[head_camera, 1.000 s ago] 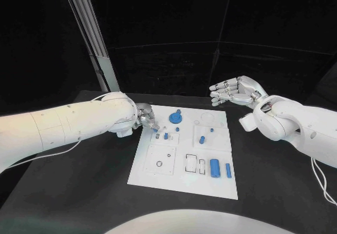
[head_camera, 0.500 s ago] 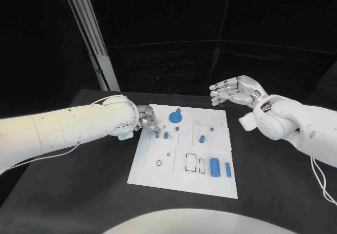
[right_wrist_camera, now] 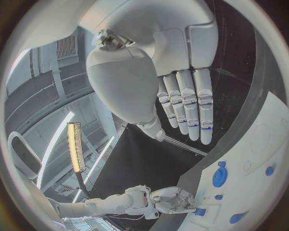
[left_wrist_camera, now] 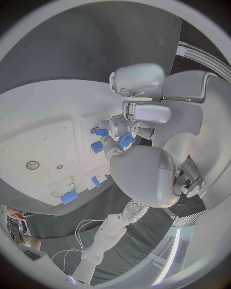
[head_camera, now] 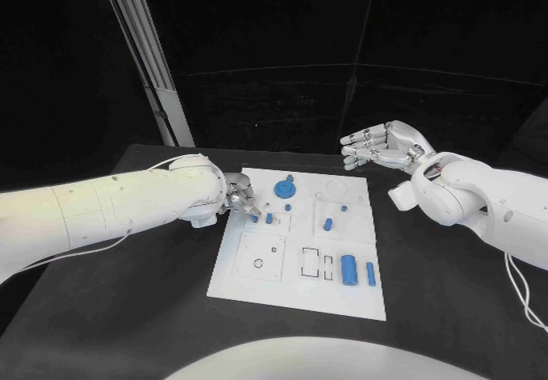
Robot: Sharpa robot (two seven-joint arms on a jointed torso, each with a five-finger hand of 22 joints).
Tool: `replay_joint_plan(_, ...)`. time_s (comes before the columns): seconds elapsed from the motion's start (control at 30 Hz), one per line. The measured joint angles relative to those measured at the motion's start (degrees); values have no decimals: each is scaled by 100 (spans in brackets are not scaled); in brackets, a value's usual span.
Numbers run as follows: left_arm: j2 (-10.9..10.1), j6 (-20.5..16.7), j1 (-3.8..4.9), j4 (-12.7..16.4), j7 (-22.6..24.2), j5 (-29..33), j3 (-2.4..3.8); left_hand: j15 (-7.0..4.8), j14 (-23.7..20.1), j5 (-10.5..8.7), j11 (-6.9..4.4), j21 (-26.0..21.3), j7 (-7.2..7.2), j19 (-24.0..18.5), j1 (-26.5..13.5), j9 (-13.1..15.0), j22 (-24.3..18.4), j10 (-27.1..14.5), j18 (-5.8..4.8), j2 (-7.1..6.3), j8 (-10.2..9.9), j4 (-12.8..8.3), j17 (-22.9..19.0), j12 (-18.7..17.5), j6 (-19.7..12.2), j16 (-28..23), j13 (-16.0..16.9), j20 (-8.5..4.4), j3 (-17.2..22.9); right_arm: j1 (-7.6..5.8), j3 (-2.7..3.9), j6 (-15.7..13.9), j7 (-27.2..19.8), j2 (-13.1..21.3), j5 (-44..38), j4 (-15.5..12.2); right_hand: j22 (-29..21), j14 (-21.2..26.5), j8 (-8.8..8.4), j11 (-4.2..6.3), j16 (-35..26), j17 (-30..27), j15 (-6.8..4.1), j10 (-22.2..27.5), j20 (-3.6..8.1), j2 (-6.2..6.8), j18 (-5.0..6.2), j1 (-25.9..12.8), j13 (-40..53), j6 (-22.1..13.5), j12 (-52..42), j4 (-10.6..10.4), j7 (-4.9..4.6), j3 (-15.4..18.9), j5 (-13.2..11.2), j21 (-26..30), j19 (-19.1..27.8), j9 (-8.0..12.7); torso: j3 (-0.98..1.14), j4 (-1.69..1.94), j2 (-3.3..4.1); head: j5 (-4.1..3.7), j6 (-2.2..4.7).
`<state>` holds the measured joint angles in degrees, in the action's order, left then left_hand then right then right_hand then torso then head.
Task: Assemble the parts on the task board
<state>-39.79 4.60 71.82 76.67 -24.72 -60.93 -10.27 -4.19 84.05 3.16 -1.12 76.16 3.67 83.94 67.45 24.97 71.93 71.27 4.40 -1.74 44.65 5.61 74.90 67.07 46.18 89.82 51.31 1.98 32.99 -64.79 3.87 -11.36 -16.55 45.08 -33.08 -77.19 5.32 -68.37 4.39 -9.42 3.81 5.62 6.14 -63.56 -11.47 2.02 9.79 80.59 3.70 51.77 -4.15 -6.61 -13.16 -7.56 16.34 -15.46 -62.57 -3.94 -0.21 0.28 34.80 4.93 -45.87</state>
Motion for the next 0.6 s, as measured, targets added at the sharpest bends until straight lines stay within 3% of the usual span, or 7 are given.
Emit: replay_joint_plan(0.6, 15, 205, 7, -15, -75, -13, 8, 0, 0, -1, 1, 0, -10, 0, -52, 13, -1, -1, 0, -51, -3, -16, 0, 0, 12, 0, 0, 0, 16, 1, 0, 12, -1, -8, 0, 23, -8, 0, 0, 0, 0, -10, 0, 0, 0, -30, 0, -30, 0, 0, 0, 0, 0, 0, 0, 0, 0, 0, -3, 7, -1, 4, -24)
